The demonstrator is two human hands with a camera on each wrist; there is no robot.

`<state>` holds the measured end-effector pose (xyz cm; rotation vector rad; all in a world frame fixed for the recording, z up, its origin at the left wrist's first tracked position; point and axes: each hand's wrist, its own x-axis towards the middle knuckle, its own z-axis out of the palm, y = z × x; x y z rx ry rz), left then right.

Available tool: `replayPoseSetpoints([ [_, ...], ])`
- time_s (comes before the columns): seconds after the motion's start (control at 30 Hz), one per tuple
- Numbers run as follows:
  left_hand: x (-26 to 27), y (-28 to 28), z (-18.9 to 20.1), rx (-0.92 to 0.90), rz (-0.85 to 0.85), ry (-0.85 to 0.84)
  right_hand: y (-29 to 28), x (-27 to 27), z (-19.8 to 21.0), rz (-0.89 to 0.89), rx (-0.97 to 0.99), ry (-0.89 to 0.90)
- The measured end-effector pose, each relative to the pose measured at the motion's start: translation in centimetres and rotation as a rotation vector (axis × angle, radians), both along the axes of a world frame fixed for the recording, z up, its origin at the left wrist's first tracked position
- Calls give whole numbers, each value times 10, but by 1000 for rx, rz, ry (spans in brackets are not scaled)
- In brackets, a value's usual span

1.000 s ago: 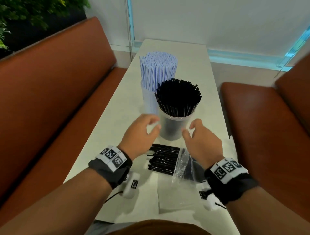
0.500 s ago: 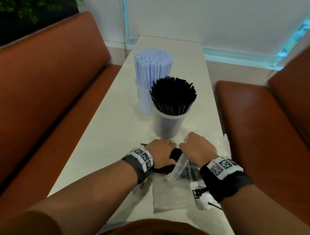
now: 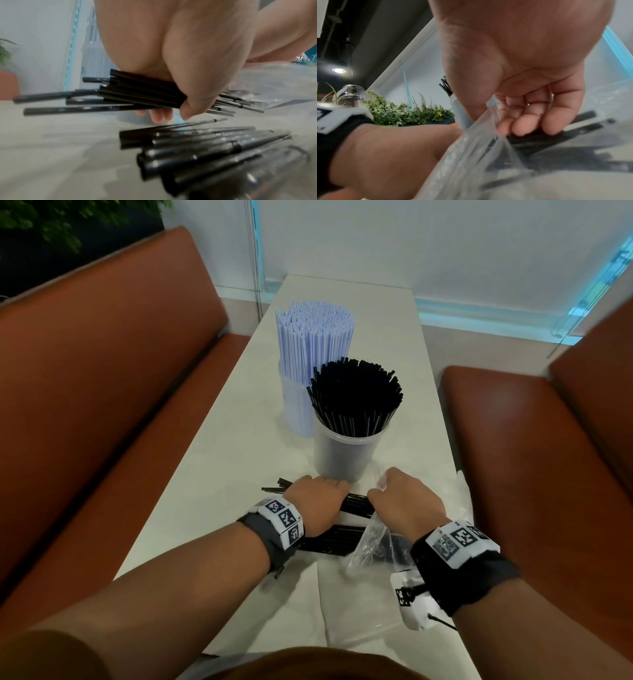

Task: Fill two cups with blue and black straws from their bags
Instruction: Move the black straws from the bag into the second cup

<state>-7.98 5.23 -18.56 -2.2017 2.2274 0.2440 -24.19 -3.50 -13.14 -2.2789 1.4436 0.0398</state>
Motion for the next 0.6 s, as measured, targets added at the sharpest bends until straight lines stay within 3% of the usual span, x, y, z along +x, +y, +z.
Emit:
replayPoseSetpoints([
  [0.3,70,58,5,19,205,-28,-1,-3,-14,-64,14,-134],
  [0.43,81,76,3,-46,304,60,2,-2,-14,-73,19,-138],
  [0.5,78,81,6,-104,313,120,5,-1,-8,-107,-30,-343],
  [0.6,65,79,15,-193,283,189,19,4,12,-117,12,-890],
])
